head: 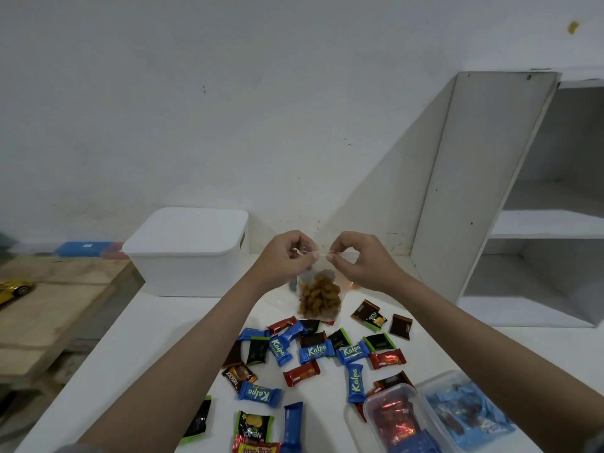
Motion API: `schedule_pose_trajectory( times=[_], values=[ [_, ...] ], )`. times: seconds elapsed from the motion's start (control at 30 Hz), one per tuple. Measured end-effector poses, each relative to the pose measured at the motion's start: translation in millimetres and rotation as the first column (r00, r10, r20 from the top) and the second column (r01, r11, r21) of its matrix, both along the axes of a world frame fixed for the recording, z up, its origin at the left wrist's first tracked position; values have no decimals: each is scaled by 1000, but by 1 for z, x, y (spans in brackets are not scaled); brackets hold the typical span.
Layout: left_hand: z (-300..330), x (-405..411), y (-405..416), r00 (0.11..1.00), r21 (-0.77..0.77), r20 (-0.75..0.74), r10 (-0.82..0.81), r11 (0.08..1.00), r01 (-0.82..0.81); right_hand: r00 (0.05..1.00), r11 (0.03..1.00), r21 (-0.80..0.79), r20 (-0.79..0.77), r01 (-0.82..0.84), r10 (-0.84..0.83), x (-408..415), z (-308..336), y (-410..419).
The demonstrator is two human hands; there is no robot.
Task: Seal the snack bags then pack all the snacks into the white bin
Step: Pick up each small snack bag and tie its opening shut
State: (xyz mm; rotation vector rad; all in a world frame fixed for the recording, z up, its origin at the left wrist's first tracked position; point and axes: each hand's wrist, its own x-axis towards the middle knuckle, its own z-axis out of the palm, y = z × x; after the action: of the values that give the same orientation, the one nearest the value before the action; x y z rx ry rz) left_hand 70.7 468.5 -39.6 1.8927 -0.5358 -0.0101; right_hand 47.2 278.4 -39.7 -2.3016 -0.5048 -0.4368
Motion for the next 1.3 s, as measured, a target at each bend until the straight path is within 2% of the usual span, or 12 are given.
schedule_pose_trajectory(
  times=[0.27, 0.57, 0.97, 1.3],
  values=[
    [9, -5, -7, 996, 85, 91, -6, 996, -2, 1000, 1000, 0, 9, -1, 1, -4, 8, -2],
    [10, -9, -11, 998, 108, 56, -3, 994, -3, 997, 999, 5, -69, 35, -34, -10, 11, -6],
    [6, -7, -14, 992, 102, 127, -12, 995, -2, 1000, 1000, -15, -15, 18, -18, -10, 10, -6],
    [6, 2, -12, 984, 76, 169, 47, 995, -61, 997, 999, -43, 75, -23, 26, -3, 14, 6]
  ],
)
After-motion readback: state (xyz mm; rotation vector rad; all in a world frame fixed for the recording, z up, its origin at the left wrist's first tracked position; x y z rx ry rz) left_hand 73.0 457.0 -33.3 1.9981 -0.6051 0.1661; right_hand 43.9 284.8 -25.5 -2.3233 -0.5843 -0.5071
